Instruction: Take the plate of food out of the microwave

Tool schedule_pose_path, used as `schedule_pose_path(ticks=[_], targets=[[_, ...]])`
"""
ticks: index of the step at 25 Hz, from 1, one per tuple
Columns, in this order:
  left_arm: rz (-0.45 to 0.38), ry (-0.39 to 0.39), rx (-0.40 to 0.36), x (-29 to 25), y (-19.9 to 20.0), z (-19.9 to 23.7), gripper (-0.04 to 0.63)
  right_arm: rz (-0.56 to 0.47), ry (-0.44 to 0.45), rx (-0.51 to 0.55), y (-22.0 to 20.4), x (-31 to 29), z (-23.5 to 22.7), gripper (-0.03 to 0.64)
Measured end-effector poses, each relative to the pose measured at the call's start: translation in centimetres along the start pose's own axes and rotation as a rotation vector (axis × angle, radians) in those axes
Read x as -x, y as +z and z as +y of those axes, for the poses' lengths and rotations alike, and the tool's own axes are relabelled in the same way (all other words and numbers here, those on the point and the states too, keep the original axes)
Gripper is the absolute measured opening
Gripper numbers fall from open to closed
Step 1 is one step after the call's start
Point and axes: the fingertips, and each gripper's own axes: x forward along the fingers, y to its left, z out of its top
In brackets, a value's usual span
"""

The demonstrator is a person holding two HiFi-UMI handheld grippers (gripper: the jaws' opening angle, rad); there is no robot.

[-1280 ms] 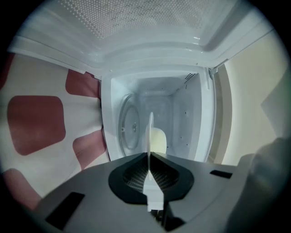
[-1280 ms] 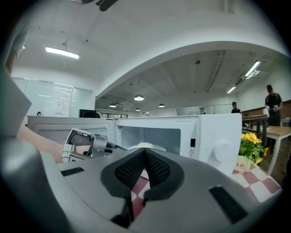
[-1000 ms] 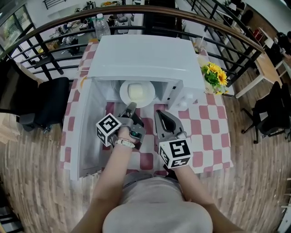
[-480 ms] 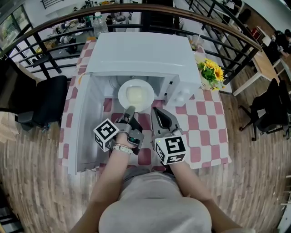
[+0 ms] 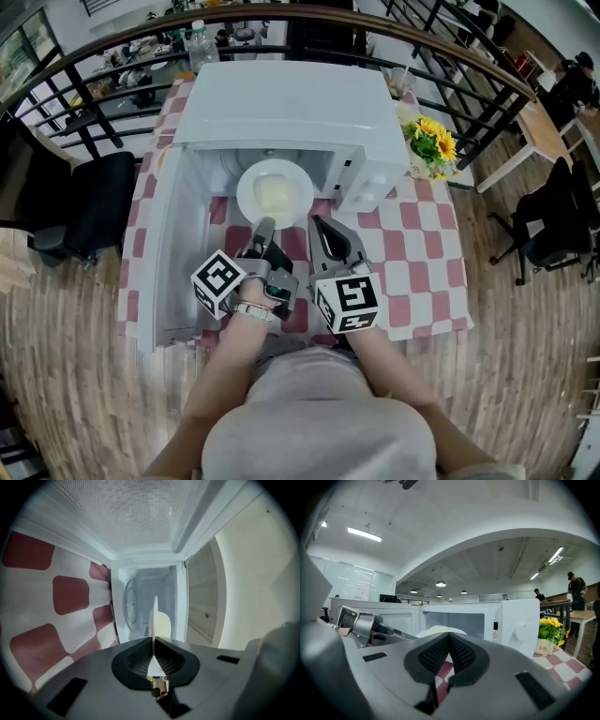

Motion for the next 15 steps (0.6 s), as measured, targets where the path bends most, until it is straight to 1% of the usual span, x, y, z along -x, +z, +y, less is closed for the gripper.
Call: schedule_pose_path(ticks=[6,15], targets=[[0.017,-0.014,-0.023,0.3,-0.75,-0.55,0.017,0.002,-0.009,0.004,-0.1,0.34,0.26,0.023],[0.018,-0.02,-0.027,0.53,-0.87,-0.89,0.017,0.0,-0.003,0.002,-0.24,0.39,0.54,0.023]])
